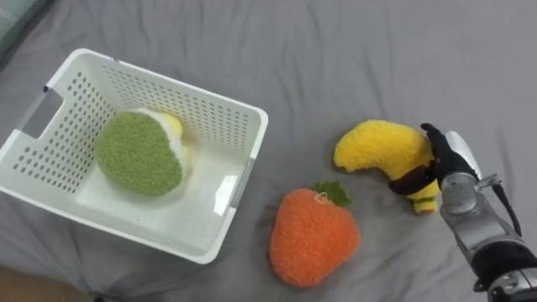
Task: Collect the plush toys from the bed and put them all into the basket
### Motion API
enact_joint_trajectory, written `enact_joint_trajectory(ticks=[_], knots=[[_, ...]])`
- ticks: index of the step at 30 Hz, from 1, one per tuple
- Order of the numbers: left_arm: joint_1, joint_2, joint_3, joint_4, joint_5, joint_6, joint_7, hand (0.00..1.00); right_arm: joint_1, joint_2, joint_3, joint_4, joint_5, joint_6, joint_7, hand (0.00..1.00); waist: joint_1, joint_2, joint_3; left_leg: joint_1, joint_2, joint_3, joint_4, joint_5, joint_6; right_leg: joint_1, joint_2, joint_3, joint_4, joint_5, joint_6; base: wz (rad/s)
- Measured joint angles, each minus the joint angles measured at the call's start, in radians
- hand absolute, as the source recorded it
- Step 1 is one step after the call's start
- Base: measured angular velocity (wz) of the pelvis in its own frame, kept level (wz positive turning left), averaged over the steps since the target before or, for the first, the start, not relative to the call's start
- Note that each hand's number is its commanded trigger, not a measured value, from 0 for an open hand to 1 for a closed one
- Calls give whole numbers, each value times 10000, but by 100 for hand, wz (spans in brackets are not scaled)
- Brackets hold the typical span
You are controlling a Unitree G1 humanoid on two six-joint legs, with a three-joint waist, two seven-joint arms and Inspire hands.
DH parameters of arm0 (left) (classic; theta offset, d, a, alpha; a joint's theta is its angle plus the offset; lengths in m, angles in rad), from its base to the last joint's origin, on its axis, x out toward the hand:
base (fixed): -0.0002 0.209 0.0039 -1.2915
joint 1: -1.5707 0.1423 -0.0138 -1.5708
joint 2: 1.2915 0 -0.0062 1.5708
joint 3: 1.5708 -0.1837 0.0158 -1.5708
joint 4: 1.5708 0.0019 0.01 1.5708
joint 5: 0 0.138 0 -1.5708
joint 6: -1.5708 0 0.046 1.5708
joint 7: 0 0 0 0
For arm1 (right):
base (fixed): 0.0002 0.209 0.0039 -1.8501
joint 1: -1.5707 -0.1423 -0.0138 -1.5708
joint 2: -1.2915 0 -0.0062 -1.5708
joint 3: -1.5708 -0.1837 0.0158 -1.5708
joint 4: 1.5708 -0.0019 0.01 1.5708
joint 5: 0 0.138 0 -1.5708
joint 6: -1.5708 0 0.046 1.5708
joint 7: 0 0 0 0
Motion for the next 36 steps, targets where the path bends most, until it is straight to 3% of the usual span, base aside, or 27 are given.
enact_joint_trajectory(ticks=[4, 15, 18, 20, 21, 22, 23, 24, 36], knots=[[37, 1, 2, 191, -5, -99, -1, 0, -35, -5, -20, 410, -165, -42, -460, 0, 122, 101, -13, -68, -3, -47, 0, 2, 0, -61, -6, -68, 17, -2, 0, 3], [43, 2, 9, 255, -5, -95, -2, 0, -46, -98, -115, 952, -160, -76, -887, 0, 116, 132, -26, -332, -6, -87, 106, 4, -1, -244, 0, -121, 3, 0, -1, 1], [41, 2, 5, 238, -52, -91, -2, 0, -48, -114, -111, 1212, -154, -75, -920, 22, 174, 138, -30, -328, -1, 12, 108, 4, -1, -258, 1, -32, 8, 0, -1, -3], [41, 2, 3, 241, -295, -90, -2, 0, -47, -164, -108, 1413, -155, -73, -968, 47, 236, 165, -44, -333, -3, -3, 108, 4, -1, -268, 0, -22, 8, 0, -1, -3], [41, 2, 3, 242, -297, -90, -2, 0, -47, -178, -108, 1453, -155, -71, -984, 50, 237, 178, -50, -334, -6, -21, 111, 4, -1, -263, -2, -39, 9, 0, -1, 3], [38, 4, 3, 242, -299, -93, -2, 0, -48, -216, -108, 1500, -158, -71, -990, 65, 244, 197, -56, -336, -7, -50, 116, 4, -1, -254, -2, -65, 10, 0, -1, 6], [37, 3, 2, 242, -301, -93, -2, 0, -48, -251, -108, 1543, -157, -71, -1005, 72, 262, 204, -59, -337, -7, -75, 119, 5, -2, -245, 1, -74, 10, 0, -1, 6], [37, 3, 2, 243, -306, -93, -2, 0, -48, -270, -109, 1564, -156, -71, -1030, 98, 273, 204, -59, -337, -6, -86, 122, 6, -5, -240, 2, -76, 10, 0, -1, 5], [26, -14, -413, 241, -403, -107, -9, 0, -93, -475, -103, 1741, -140, -73, -1346, 100, 302, 250, -28, -324, -9, -119, 148, 10, -10, -216, 6, -61, 6, 3, -6, 1]])
